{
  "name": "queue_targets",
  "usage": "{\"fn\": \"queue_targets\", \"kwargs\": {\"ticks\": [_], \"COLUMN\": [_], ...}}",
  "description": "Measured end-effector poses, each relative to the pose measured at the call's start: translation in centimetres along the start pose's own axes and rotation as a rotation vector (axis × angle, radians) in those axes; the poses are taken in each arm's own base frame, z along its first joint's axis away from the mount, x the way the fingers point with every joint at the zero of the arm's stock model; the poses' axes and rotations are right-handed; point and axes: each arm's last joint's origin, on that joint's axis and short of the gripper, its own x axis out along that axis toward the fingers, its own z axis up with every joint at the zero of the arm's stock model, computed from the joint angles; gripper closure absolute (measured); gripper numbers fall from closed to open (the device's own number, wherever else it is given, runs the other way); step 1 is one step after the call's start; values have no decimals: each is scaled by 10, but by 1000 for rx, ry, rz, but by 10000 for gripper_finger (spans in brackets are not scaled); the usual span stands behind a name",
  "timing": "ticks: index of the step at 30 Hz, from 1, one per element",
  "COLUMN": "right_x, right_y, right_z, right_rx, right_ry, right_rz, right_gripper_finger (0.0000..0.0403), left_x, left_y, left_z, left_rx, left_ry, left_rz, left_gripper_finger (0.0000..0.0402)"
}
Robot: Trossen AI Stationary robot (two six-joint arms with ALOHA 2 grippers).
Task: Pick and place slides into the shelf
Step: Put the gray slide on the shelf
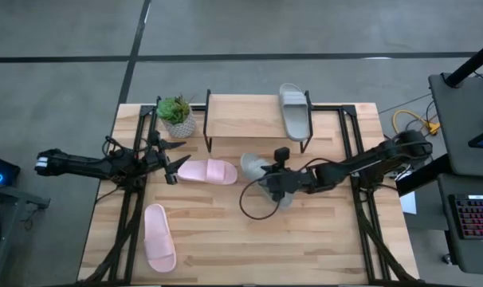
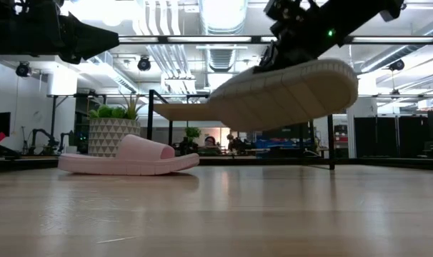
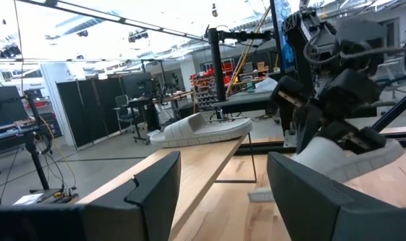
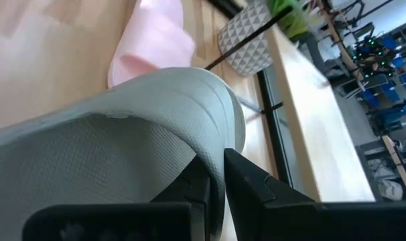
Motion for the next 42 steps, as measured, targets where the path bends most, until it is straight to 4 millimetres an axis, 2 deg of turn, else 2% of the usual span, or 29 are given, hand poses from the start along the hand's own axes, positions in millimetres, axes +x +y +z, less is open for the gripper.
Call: {"fn": "queue_targets", "kwargs": {"ticks": [10,22,29,42], "right_x": [-19,-26,-30,-34], "right_y": [-13,-24,-33,-42], "right_z": [9,19,22,28], "right_rx": [66,121,129,162], "right_ry": [-78,-169,-157,-162], "right_rz": [-18,-61,-204,-350], "right_gripper_finger": [375,375,375,375], "left_x": [0,0,0,0], "left_y": [0,0,0,0], "left_z": [0,0,-1,-1], "left_rx": [0,1,3,3], "left_ry": [0,1,6,5], "left_rz": [0,0,-2,-1], "left_gripper_finger": [194,194,194,194]}}
